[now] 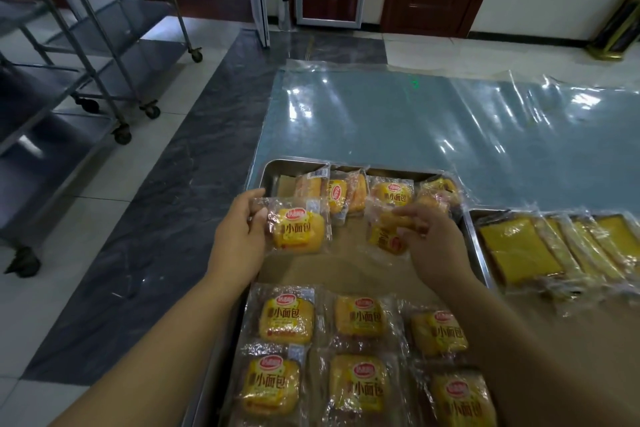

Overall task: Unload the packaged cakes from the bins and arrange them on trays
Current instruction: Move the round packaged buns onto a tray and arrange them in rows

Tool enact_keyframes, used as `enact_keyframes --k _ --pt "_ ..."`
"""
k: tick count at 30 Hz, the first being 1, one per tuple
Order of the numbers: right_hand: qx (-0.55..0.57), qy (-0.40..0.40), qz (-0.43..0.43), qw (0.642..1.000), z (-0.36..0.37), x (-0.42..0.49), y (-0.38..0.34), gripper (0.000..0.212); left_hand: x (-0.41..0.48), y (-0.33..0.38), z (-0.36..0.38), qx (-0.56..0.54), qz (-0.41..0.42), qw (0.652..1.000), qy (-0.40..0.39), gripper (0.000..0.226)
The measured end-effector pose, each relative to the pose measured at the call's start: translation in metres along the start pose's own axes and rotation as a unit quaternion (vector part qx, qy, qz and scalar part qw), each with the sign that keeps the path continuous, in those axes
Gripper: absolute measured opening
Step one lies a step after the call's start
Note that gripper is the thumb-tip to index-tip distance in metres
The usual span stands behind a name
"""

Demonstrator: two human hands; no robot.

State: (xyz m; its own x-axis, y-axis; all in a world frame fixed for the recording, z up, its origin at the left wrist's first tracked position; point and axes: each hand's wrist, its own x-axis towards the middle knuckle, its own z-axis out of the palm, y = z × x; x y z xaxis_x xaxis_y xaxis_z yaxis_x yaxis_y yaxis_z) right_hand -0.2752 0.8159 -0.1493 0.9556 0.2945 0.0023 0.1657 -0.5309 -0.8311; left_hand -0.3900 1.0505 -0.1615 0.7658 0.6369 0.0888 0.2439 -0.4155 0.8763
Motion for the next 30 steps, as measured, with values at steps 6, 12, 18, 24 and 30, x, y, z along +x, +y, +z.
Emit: enact_keyframes --k 6,12,18,24,30 --pt "-0.108 -0.137 -0.086 0.981 -0.009 0.015 -0.015 0.052 -0.002 -0.006 0.007 0.088 -0.004 0.992 -0.092 0.036" --pt "-0.285 -0.305 -0.090 0.904 0.007 0.028 -0.023 0.076 -0.005 -0.016 0.018 0.289 0.044 0.951 -0.095 0.042" --pt "-0.362 -0.185 -0.100 0.908 0.031 0.015 -0.002 0.062 -0.015 -0.029 0.035 0.332 0.139 0.915 -0.184 0.035" --pt "-0.324 -0.175 -0.034 0.929 0.035 -0.008 0.027 0.043 -0.026 -0.038 0.036 0.313 0.146 0.922 -0.176 0.035" --pt "-0.304 -0.167 -0.041 0.937 0.043 -0.018 0.024 0.043 -0.029 -0.039 0.027 0.309 0.132 0.923 -0.188 0.037"
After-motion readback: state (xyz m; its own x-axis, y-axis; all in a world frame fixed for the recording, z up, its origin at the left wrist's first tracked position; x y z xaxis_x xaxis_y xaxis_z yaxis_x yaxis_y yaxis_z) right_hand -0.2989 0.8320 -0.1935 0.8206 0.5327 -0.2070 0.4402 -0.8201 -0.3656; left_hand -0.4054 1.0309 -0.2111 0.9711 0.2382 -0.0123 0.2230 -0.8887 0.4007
